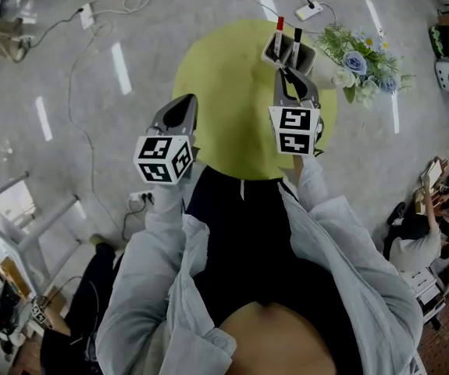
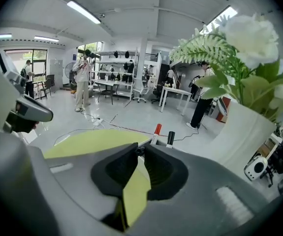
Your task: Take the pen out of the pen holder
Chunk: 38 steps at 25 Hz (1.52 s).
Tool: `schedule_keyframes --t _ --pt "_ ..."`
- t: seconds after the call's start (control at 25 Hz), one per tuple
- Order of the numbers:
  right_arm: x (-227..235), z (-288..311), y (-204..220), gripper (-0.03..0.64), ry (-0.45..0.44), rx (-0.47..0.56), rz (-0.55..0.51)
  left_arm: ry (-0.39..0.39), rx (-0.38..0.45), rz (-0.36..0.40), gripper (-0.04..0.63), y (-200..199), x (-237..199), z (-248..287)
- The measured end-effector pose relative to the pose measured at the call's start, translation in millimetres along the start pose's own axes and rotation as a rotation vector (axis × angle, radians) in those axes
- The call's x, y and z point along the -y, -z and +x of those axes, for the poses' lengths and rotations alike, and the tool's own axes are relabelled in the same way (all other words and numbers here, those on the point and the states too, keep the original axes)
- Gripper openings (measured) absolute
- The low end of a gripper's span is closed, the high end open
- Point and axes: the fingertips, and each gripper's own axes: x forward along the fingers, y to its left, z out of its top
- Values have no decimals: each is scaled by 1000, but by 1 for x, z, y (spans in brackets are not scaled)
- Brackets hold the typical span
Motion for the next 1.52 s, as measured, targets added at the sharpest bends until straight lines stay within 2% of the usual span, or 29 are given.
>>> schedule_keyframes --t 0.56,1.0,1.24,1.52 --pt "2 -46 -17 43 -106 118 28 -65 72 2 18 -3 44 -32" --pt "10 -107 -21 44 -268 209 57 -100 147 25 18 0 101 -57" --pt "20 -147 -32 44 -353 288 64 -123 214 48 18 -8 130 -73" --pt "28 -185 -24 44 -433 349 66 -141 290 56 18 -3 167 -93"
